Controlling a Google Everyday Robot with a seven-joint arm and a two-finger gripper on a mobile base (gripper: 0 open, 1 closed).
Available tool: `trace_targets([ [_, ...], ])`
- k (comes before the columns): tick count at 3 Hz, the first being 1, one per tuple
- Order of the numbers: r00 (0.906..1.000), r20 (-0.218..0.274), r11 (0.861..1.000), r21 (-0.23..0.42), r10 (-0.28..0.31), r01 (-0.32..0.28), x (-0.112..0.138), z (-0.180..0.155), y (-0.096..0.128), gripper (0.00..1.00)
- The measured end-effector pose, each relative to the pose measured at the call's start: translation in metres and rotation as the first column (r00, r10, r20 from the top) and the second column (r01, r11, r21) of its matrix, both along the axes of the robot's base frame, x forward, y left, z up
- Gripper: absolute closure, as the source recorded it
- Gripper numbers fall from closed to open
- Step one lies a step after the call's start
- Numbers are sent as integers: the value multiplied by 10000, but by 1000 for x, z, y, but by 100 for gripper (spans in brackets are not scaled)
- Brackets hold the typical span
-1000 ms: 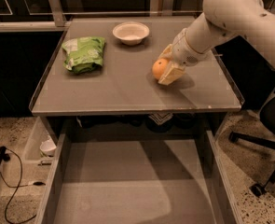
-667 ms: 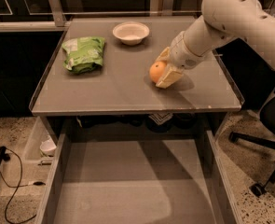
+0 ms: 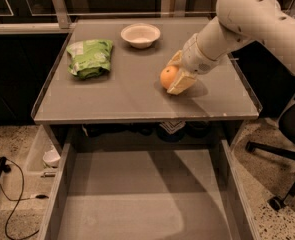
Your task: Pick orange from top drawer and place on counter
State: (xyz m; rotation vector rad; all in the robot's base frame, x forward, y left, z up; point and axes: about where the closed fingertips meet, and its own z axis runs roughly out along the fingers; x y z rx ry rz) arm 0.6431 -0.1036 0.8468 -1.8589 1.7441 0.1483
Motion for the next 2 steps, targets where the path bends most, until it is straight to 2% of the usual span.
trace_targets([
  [1,10000,0,10000,0,1,-1,0,0,0,11],
  [2,10000,-1,10000,0,2,-2,0,0,0,0],
])
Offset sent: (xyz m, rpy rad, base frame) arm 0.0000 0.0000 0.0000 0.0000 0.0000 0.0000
